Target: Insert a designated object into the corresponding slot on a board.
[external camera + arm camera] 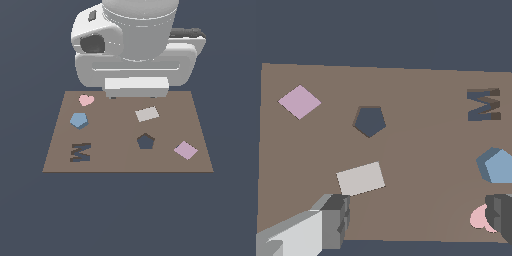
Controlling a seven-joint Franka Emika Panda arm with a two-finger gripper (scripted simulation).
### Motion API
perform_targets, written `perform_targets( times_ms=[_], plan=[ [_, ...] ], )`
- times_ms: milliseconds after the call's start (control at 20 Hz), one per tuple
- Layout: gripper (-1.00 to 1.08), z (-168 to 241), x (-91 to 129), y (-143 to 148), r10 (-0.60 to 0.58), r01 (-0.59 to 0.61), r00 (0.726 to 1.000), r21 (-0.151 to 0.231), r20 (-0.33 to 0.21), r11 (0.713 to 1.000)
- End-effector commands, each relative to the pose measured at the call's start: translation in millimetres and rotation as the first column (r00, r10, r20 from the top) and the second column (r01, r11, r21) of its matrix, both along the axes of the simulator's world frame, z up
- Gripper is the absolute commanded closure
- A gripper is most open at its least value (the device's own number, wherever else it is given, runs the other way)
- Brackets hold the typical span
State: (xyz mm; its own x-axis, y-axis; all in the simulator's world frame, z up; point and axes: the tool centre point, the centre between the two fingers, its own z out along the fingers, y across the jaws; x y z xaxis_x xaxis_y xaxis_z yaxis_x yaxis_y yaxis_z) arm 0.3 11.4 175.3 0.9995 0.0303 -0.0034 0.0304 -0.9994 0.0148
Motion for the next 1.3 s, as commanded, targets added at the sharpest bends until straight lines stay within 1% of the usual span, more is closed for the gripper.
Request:
perform_targets(
  times_ms=[0, 400, 800, 1050, 1250],
  plan=[
    [-0.92, 0.0, 0.0, 0.0, 0.000, 0.000, 1.000, 0.000, 0.000, 1.000],
    [-0.92, -4.3, -3.6, -5.2, 0.034, -0.034, 0.999, 0.001, 0.000, 0.999],
    [-0.92, -17.2, -13.2, -21.3, 0.134, -0.134, 0.991, 0.002, 0.000, 0.991],
    [-0.92, -29.4, -20.6, -37.4, 0.228, -0.228, 0.974, 0.004, 0.000, 0.974],
    [-0.92, -41.5, -26.3, -53.9, 0.319, -0.319, 0.948, 0.005, 0.000, 0.948]
  ],
)
